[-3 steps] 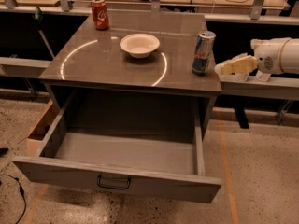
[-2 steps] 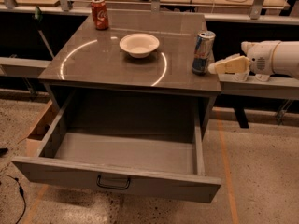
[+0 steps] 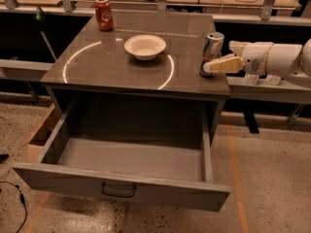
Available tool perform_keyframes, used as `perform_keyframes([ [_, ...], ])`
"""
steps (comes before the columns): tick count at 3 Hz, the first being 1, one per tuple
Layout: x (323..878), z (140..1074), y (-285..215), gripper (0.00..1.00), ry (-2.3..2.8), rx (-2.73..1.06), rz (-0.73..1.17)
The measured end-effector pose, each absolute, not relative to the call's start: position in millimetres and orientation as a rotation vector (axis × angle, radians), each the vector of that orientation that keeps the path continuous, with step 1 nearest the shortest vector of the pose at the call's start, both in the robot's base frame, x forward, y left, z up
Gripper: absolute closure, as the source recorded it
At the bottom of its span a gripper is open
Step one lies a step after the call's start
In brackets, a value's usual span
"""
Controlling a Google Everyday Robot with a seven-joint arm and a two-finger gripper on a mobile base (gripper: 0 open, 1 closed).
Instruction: Place redbull can into top drawer
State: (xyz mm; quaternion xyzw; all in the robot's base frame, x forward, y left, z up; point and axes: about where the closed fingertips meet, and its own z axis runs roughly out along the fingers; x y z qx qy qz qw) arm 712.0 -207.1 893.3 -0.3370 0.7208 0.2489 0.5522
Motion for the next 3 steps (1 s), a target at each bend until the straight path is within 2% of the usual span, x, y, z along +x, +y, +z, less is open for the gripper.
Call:
perform_keyframes([
  [3,711.0,918.4,-178.2,0.83,1.624,-0.866,0.63],
])
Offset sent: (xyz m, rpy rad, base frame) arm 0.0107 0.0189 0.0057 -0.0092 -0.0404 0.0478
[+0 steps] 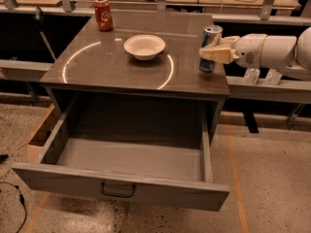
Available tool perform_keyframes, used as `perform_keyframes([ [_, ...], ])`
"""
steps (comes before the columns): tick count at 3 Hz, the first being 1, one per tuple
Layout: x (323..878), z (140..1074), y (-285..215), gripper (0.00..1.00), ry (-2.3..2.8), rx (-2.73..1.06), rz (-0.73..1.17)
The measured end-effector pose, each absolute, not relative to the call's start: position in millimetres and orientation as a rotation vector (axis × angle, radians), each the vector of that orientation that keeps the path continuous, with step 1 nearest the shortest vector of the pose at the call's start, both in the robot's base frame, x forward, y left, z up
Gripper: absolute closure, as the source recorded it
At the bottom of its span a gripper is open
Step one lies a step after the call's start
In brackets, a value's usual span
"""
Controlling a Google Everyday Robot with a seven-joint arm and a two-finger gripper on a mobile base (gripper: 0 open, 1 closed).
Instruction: Place redbull can into top drawer
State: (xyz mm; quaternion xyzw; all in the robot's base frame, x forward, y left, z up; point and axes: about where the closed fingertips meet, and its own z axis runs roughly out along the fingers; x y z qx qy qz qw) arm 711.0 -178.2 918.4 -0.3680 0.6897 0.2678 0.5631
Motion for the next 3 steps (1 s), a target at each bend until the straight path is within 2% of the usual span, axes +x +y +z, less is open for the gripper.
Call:
perform_keyframes([
  [1,673.6,946.5,-160.9,1.0,1.594,-0.92,0.725],
  [2,671.1,946.5,-158.4,1.0,1.593,-0.921,0.735],
  [3,629.3,947.6,-128.0,1.0,1.576,-0.945,0.877],
])
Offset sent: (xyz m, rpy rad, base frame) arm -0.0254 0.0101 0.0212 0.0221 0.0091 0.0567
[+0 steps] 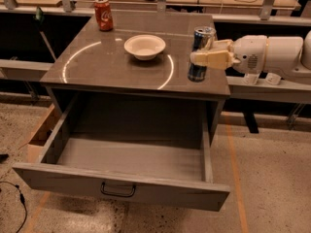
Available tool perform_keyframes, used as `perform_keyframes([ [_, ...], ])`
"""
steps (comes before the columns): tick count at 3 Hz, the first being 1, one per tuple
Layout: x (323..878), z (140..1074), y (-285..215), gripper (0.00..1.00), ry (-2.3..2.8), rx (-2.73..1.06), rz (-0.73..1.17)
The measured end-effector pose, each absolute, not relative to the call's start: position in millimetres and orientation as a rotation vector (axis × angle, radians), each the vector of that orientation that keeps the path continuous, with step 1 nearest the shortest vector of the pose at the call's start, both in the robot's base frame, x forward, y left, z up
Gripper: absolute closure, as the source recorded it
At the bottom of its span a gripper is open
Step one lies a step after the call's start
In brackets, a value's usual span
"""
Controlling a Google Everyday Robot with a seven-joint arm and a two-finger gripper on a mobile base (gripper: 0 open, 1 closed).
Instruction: Place redbull can into top drawer
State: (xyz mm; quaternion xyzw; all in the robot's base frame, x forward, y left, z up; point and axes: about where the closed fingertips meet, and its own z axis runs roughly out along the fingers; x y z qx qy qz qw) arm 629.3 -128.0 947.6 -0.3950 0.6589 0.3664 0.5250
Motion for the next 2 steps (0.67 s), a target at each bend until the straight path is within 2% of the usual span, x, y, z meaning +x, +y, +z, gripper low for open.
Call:
perform_keyframes([
  [2,539.4,945.9,-69.0,1.0,1.5,-0.939,1.1],
])
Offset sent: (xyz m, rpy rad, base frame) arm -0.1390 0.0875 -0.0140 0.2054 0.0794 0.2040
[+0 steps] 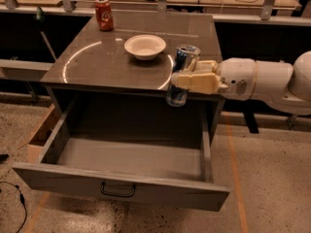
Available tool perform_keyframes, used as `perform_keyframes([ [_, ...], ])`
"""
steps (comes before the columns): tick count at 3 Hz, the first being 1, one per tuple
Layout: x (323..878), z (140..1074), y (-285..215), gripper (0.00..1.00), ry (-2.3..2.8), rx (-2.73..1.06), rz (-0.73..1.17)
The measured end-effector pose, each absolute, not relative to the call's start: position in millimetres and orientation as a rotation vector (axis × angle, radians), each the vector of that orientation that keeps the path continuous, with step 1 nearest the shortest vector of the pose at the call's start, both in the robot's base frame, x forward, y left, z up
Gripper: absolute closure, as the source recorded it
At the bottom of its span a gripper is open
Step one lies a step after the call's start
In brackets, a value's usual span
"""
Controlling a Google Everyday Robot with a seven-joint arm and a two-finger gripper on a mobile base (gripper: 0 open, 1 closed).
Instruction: Place redbull can into top drawer
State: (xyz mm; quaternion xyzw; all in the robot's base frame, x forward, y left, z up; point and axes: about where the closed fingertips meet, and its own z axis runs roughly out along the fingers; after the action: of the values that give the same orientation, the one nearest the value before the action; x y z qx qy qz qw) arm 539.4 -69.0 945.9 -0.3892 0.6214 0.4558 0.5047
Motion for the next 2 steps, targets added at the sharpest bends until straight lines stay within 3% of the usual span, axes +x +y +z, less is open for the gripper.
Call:
perform_keyframes([
  [2,492.5,909.3,-19.7,1.0,1.408,-0.974,1.205],
])
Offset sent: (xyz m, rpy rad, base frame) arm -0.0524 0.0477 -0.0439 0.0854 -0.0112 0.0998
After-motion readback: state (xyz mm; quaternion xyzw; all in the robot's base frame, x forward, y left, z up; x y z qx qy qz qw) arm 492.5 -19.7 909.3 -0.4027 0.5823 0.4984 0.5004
